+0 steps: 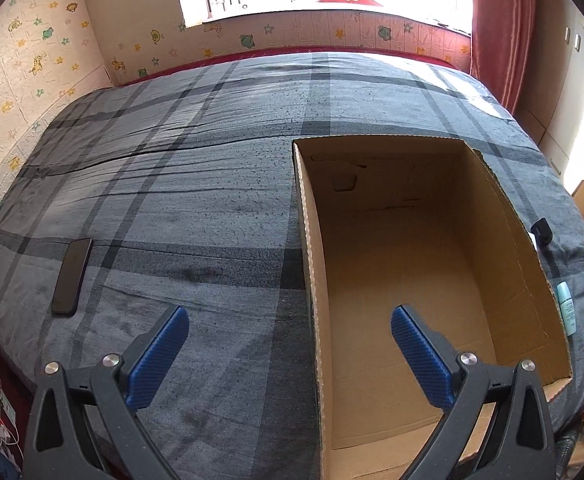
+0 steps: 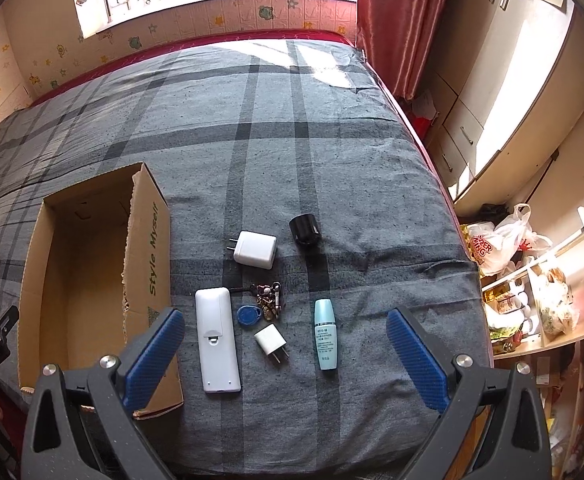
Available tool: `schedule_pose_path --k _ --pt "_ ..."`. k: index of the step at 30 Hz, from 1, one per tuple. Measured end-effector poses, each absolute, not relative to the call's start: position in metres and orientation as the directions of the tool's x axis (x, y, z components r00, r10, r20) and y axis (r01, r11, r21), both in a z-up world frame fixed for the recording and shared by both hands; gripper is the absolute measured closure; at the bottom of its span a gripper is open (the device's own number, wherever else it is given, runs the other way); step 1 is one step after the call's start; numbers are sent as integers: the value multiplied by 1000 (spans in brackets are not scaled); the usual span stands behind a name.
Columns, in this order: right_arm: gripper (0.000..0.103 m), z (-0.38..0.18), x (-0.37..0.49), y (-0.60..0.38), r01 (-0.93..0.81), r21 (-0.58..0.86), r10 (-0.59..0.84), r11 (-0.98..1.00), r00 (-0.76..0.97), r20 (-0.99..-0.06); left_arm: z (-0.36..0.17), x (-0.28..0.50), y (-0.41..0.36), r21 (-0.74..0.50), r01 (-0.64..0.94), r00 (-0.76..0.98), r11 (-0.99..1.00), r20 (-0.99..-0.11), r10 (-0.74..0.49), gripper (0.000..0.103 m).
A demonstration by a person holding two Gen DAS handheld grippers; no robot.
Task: Organize rigid objects
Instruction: 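Clamp the box side wall with the left gripper while moving the right gripper toward the items, then grasp the light-blue cosmetic bottle with the right gripper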
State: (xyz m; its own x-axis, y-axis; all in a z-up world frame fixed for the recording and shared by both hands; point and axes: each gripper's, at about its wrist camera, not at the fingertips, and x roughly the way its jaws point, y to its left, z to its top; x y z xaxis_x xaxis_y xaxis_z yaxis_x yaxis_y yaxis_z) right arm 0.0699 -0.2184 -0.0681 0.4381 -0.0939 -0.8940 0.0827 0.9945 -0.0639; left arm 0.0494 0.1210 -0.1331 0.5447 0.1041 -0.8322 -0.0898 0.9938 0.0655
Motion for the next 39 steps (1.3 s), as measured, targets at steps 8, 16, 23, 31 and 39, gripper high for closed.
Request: schedule_pose_path --k 8,16,23,31,39 --pt "0 -90 74 -234 110 -55 -96 992 408 -908 -159 57 126 47 -101 527 994 -845 94 6" --pt "0 -99 75 -239 125 -62 -107 990 390 -915 -172 62 126 -12 -72 513 997 -858 26 41" --pt "0 -101 76 -242 138 -48 -99 989 393 -914 -178 68 116 -11 -21 502 1000 -865 1 88" --pt "0 -104 78 -244 138 -47 -99 989 405 -909 -180 66 114 4 -33 510 999 -860 20 88" --pt "0 -112 84 -254 131 -67 -117 989 421 -900 -180 66 113 3 -46 509 999 -861 26 88"
